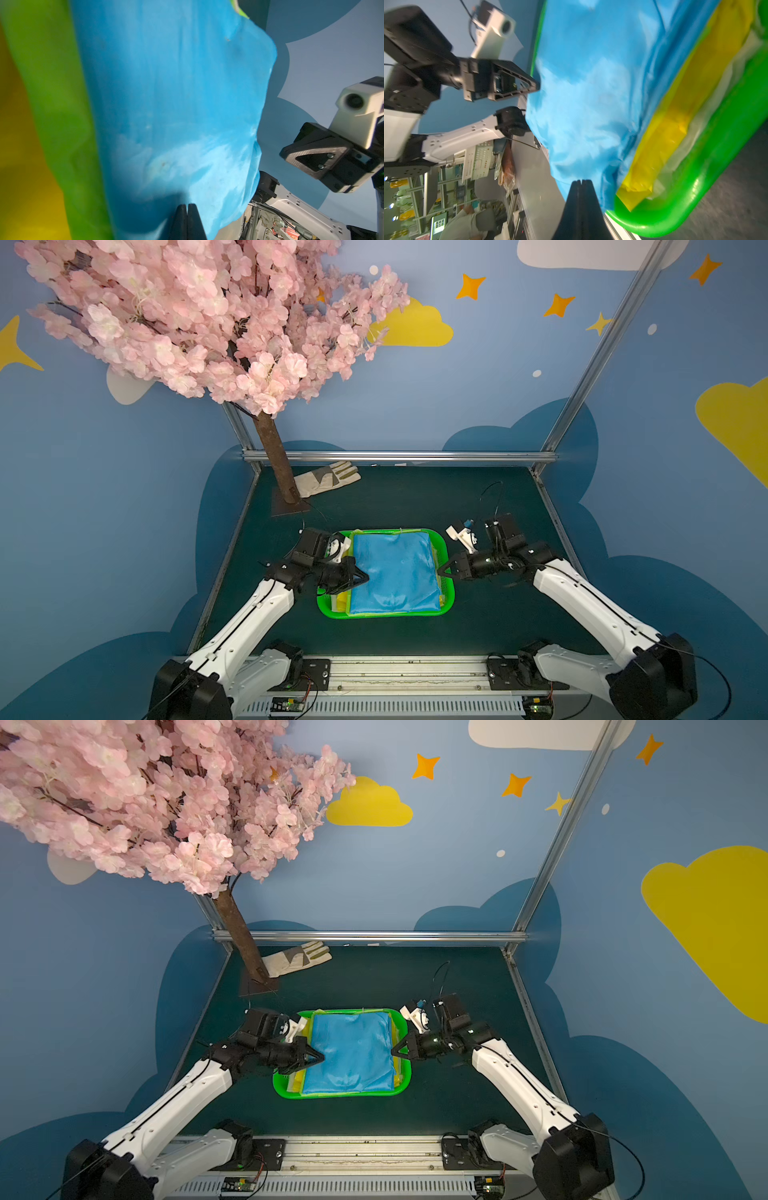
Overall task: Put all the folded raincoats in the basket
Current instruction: Place the raincoat in the basket.
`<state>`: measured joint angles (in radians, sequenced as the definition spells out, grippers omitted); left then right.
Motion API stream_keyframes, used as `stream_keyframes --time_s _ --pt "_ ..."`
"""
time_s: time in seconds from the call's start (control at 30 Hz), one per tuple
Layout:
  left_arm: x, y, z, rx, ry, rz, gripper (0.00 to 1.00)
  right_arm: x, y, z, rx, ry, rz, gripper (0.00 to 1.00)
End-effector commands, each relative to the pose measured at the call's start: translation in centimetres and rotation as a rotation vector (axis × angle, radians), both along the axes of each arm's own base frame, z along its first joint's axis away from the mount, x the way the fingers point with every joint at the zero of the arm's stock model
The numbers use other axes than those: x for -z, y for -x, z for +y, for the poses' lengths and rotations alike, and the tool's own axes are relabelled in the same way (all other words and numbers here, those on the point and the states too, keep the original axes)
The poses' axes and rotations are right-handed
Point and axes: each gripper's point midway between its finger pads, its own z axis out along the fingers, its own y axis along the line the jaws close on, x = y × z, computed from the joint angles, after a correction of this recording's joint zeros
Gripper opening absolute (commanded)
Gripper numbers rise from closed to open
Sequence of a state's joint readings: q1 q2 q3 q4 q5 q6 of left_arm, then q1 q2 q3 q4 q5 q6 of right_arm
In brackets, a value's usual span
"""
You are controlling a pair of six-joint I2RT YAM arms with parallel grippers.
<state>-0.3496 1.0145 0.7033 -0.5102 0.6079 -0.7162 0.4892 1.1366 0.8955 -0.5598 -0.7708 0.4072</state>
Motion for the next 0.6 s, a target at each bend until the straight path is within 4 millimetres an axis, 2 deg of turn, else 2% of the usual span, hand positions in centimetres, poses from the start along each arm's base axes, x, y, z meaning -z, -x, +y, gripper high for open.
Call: stream_keyframes --time_s 0.0,0.1,0.23,0.4,0.57 --pt "-1.7 0.1 -0.6 0.016 0.048 -0.007 0.02 -2.7 -1.9 2.0 0.046 -0.091 -0.069 0.00" --pt "-1.2 0.1 -1.1 0.027 0.070 0.018 0.02 -1.6 -3.4 4.2 0.055 -0.069 -0.020 0.00" --pt "0.8 0.5 -0.6 0.009 0.018 0.059 0.03 2.2 -6.3 5.2 0.060 0.055 0.050 0.00" --pt "2.2 1.1 0.0 -0.004 -0.018 0.084 0.03 6.3 -10.3 4.7 0.148 0.142 0.068 0.00" --pt "3.1 1.8 0.3 0.002 -0.039 0.137 0.02 7.2 -12.7 4.3 0.162 0.142 0.073 0.00"
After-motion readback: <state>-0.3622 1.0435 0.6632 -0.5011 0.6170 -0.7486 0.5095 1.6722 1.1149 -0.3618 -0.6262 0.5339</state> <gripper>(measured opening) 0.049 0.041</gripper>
